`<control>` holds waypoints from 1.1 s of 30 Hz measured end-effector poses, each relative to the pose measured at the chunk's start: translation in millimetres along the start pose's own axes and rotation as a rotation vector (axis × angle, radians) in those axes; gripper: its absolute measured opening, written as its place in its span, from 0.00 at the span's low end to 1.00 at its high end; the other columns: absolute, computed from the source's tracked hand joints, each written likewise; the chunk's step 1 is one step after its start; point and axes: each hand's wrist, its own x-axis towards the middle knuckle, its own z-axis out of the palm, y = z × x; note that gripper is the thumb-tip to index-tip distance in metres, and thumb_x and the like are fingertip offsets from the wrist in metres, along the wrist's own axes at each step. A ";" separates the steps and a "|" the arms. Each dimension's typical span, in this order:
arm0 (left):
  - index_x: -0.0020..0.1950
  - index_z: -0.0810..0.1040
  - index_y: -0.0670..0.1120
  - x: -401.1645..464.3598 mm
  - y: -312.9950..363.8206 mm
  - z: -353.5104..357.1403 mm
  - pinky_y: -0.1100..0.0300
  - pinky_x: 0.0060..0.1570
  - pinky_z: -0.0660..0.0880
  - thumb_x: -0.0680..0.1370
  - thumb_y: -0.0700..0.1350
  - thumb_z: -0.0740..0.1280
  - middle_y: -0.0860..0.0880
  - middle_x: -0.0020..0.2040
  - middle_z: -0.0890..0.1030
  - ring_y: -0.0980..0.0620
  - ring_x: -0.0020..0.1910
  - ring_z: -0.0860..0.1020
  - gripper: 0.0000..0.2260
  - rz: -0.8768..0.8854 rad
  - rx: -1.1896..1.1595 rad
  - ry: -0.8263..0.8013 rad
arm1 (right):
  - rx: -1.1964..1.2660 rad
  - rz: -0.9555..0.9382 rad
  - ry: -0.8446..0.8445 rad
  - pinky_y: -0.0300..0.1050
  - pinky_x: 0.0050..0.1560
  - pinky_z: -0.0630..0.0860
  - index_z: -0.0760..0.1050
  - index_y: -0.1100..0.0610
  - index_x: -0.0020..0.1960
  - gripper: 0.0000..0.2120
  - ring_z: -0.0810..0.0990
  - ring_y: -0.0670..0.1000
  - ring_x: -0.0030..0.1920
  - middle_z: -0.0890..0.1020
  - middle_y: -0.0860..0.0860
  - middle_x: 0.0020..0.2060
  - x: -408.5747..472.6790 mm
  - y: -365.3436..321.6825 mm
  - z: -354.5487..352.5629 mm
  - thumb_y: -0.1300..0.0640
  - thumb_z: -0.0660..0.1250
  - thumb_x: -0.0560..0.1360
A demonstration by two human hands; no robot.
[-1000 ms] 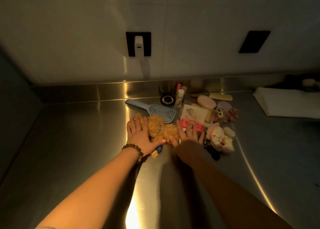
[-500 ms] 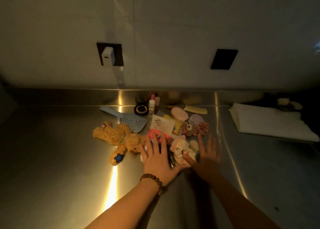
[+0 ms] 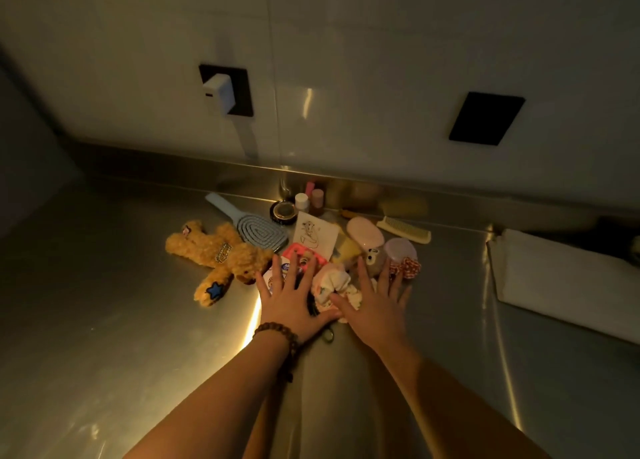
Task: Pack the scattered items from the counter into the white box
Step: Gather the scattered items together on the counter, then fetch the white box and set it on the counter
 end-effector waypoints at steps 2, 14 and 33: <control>0.71 0.31 0.63 4.5 -0.9 0.6 0.38 0.64 0.26 0.59 0.82 0.44 0.52 0.76 0.34 0.45 0.71 0.27 0.48 -0.003 0.004 -0.003 | -0.014 0.018 0.005 0.67 0.70 0.34 0.30 0.37 0.72 0.44 0.36 0.65 0.74 0.37 0.57 0.76 2.2 -0.6 1.5 0.19 0.36 0.62; 0.75 0.44 0.59 -42.0 17.7 -35.7 0.48 0.73 0.45 0.71 0.72 0.50 0.52 0.77 0.51 0.50 0.76 0.49 0.36 0.082 -0.148 0.015 | 0.113 -0.073 0.035 0.61 0.73 0.51 0.56 0.44 0.74 0.29 0.53 0.55 0.75 0.58 0.53 0.75 -50.1 6.6 -46.0 0.34 0.48 0.77; 0.76 0.55 0.49 -134.1 219.8 -5.7 0.53 0.71 0.51 0.76 0.66 0.53 0.48 0.75 0.61 0.50 0.73 0.58 0.33 0.537 -0.242 -0.072 | 0.168 0.367 0.384 0.51 0.69 0.64 0.68 0.57 0.70 0.22 0.69 0.57 0.67 0.72 0.57 0.67 -234.5 157.2 -105.2 0.48 0.57 0.79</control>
